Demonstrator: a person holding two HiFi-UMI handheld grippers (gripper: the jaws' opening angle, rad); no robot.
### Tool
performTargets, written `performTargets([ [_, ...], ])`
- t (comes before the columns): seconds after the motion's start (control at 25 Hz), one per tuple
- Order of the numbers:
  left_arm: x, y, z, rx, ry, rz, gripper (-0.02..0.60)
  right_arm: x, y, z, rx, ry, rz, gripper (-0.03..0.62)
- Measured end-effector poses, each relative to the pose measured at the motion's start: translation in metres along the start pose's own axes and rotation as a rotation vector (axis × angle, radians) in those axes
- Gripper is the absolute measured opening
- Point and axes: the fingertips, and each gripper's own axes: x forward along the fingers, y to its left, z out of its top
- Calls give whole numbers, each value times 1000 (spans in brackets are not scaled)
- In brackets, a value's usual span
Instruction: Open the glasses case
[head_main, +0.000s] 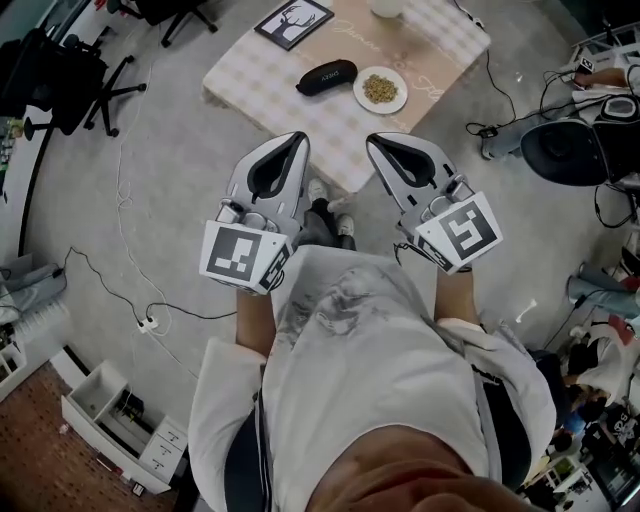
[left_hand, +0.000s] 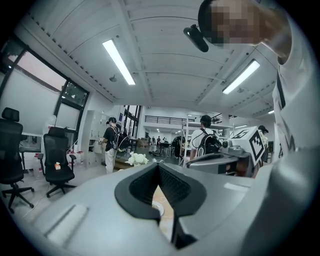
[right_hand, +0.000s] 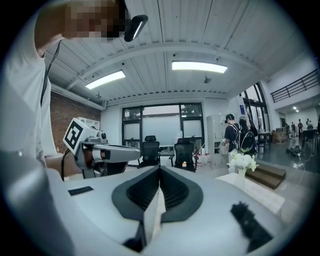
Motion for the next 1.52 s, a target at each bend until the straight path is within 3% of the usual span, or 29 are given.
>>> performTargets([
  [0.28, 43, 39, 6, -22, -29, -51, 3, 36, -38, 8, -29, 33, -55, 17],
  [1.0, 114, 134, 1, -70, -11, -149, 3, 122, -99, -4, -4, 118, -141, 17],
  [1.52, 137, 147, -25, -90, 63, -118, 3, 149, -125, -42, 41, 185, -40, 17],
])
